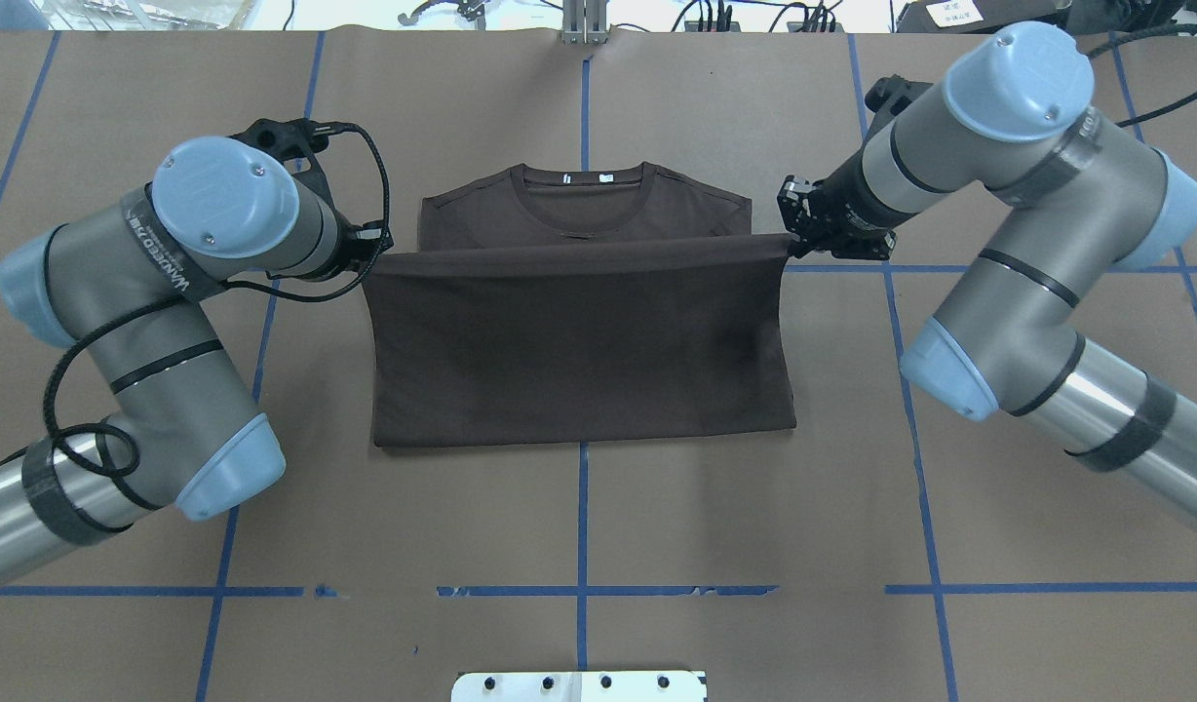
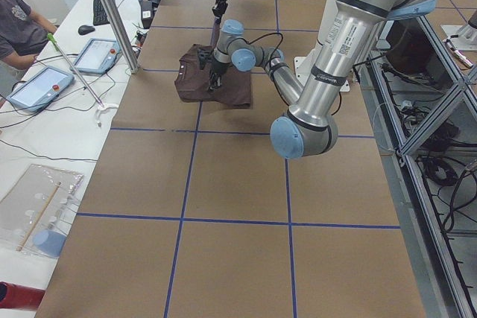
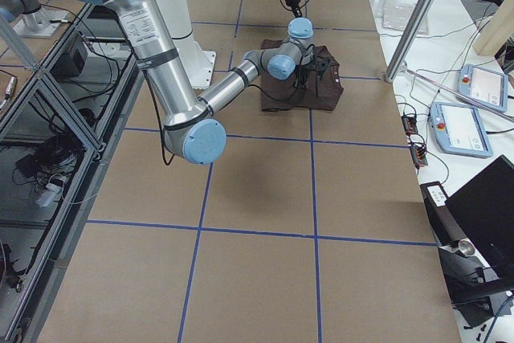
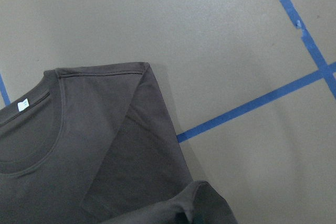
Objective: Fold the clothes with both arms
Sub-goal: 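Lift both hem corners and carry them toward the collar, then lay the hem down near the collar with both grippers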
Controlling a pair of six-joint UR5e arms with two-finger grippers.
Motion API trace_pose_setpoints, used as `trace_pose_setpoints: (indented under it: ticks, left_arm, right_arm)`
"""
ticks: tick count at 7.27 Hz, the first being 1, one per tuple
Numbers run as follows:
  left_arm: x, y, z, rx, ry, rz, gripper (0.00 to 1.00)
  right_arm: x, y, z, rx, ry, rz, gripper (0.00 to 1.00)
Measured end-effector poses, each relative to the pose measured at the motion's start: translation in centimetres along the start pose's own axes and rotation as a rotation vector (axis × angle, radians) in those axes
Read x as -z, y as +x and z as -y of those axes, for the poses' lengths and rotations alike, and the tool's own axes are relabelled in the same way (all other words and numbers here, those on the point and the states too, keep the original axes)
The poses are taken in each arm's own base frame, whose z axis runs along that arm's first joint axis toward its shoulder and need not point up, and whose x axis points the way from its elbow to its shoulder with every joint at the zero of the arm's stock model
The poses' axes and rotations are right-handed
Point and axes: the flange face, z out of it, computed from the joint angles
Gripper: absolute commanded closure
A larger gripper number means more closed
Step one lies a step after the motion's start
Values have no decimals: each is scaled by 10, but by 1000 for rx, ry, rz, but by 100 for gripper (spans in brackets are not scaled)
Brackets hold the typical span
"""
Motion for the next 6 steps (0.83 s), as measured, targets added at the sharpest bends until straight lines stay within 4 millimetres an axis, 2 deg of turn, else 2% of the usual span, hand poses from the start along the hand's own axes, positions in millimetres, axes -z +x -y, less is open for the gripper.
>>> trace_pose_setpoints:
  ticks: [3,6]
  left_arm:
    - [-26,21,32,6,38,-50,100]
    - [-55,23,58,18,64,-65,100]
  right_arm:
    - [-21,-24,31,-17,17,-9,100]
    - [-52,-28,65,-17,34,13,100]
